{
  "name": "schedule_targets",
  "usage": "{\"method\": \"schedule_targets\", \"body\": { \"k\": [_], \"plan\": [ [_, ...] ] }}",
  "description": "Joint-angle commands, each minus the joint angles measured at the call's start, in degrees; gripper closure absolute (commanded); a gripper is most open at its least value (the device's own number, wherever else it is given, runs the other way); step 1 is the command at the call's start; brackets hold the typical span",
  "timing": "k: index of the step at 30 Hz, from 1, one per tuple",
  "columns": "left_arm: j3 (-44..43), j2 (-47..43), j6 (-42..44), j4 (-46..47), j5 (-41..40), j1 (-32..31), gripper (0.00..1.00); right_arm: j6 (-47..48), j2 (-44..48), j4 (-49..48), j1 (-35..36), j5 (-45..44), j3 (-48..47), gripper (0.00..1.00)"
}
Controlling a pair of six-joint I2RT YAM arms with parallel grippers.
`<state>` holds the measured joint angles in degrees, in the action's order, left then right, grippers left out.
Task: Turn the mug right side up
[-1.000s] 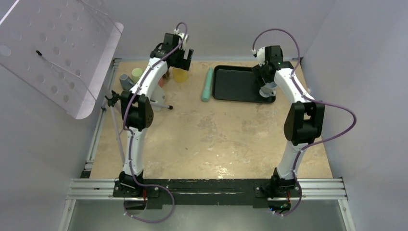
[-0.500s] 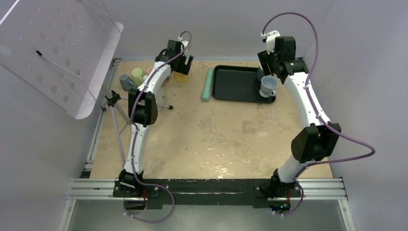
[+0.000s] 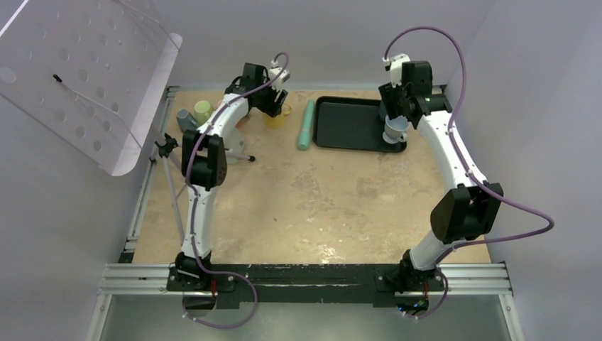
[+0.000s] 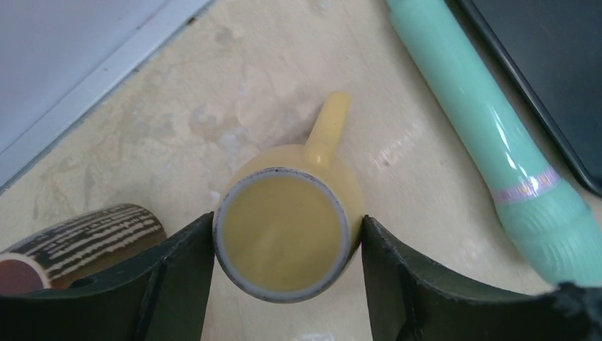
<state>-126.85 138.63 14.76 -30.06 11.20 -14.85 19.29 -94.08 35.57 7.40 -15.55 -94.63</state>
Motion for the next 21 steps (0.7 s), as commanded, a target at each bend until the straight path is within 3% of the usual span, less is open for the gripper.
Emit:
{"method": "schedule_targets", "body": {
  "k": [1,7,11,16,18,21],
  "plan": [
    [9.19,-9.64,10.33,-1.46,9.38,-0.09,1.00,-0.88,4.46,-0.38,1.17,-1.13,2.36,0.27],
    [11.65,-13.27,30.95,-27.04,21.79,-0.18,1.00,-0.70,6.66,-1.38,1.96,-1.12,6.07,0.27],
    [20.65,-17.36,41.31,-30.46,20.85,-0.30,0.96,-0.72,7.81,-1.97,2.30,-1.47,7.76,0.27],
    [34.73,-26.20,46.06,-20.68,20.24,-0.44,0.52,-0.55,8.42,-2.52,2.50,-1.12,8.78,0.27],
    [34.96,-27.49,46.23,-20.73,20.34,-0.44,0.35,-0.47,8.48,-2.69,2.57,-1.23,9.27,0.27],
    [32.72,-27.56,47.41,-23.77,20.56,-0.49,0.02,-0.69,8.40,-2.57,2.66,-1.17,9.80,0.27]
  ]
}}
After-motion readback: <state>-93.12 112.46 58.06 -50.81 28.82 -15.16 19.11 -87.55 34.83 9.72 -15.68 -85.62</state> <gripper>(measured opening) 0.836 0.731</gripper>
